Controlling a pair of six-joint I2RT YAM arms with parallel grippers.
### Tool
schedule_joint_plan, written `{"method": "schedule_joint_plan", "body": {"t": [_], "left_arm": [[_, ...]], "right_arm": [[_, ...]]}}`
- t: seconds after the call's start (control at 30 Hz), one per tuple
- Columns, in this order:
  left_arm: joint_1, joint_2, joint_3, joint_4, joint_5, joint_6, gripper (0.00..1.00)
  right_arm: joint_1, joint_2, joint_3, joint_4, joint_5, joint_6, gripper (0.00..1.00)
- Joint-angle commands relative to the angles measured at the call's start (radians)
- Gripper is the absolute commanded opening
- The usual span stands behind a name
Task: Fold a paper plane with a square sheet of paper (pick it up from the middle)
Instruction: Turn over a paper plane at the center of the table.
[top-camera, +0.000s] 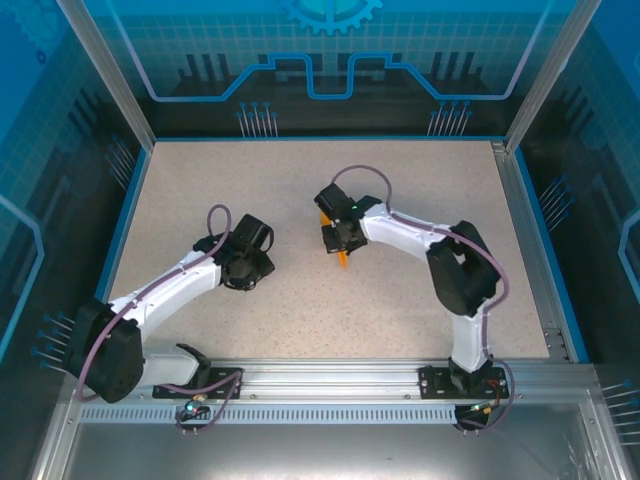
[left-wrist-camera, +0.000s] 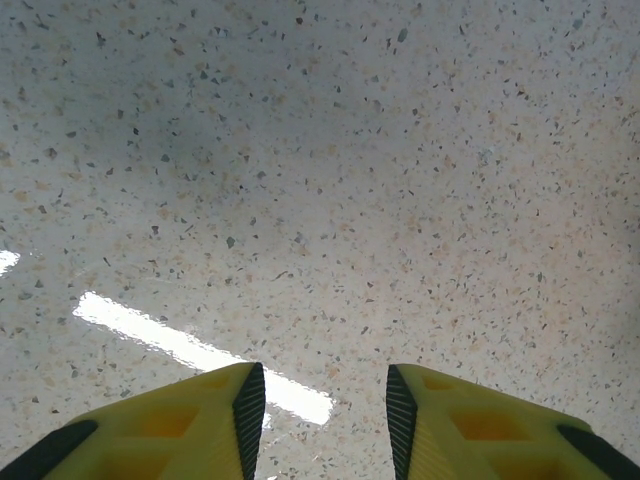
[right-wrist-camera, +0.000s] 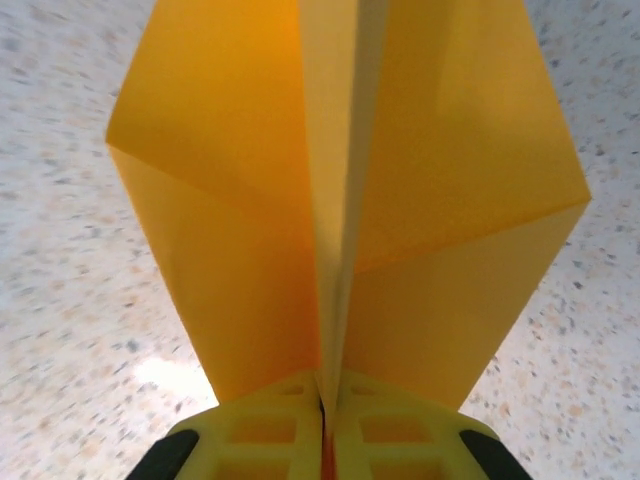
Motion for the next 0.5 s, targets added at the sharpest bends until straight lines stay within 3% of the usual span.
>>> {"method": "schedule_joint_plan", "body": {"t": [0.0, 0.27, 0.47], "left_arm": [[0.01, -0.025, -0.026, 0.008, -0.005, -0.013, 0.42], [0.019, -0.034, -0.044, 0.021, -0.005, -0.004, 0.42], [0.025, -0.019, -0.05, 0.034, 0.01, -0.001, 0.42]], "right_arm": [[-0.001, 0.073, 0.09, -0.157, 0.044, 0.016, 0.09], [-0.007, 0.181, 0.142, -0.174, 0.003, 0.046, 0.13], [-0.01, 0.235, 0.151, -0.169, -0.028, 0.056, 0.23]]}}
